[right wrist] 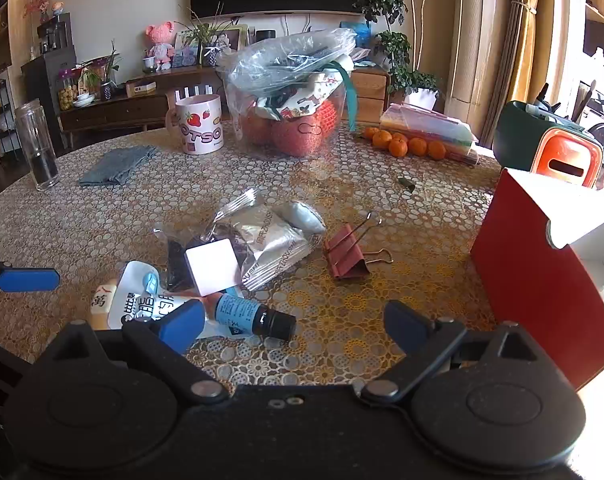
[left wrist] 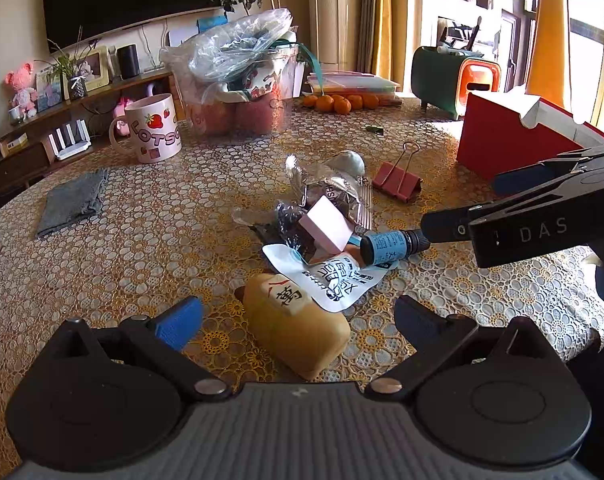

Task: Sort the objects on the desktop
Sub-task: 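Close left tool on the yellow figurine while right tool grasps the blue-labelled bottle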

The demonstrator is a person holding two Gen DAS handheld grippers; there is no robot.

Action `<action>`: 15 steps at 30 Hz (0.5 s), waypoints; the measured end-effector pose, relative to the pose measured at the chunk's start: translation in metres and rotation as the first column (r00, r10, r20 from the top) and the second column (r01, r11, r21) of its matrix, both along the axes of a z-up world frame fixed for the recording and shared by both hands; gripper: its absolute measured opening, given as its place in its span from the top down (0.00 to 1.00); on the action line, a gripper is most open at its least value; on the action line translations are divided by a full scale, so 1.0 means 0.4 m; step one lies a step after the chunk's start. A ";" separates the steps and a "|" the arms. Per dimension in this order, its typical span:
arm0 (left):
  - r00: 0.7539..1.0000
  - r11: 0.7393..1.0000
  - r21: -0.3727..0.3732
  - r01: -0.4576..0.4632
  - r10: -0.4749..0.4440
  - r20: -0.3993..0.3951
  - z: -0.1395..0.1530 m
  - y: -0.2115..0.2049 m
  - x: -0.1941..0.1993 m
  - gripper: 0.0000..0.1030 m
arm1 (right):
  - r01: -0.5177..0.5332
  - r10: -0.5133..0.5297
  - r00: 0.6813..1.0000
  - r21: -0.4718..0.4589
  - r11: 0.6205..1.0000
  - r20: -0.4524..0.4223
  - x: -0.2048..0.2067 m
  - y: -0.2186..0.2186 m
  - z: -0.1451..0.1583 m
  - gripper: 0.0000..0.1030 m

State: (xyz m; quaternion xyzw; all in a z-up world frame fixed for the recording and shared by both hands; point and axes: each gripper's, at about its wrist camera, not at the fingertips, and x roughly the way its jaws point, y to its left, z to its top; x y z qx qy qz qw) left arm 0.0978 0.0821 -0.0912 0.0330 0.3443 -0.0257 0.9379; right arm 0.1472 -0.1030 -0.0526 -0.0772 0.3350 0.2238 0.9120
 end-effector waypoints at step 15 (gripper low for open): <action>0.998 0.998 0.027 -0.053 0.053 -0.017 -0.059 -0.016 0.036 0.01 | 0.032 -0.033 0.997 -0.015 0.999 -0.066 0.049 0.087 -0.083 0.11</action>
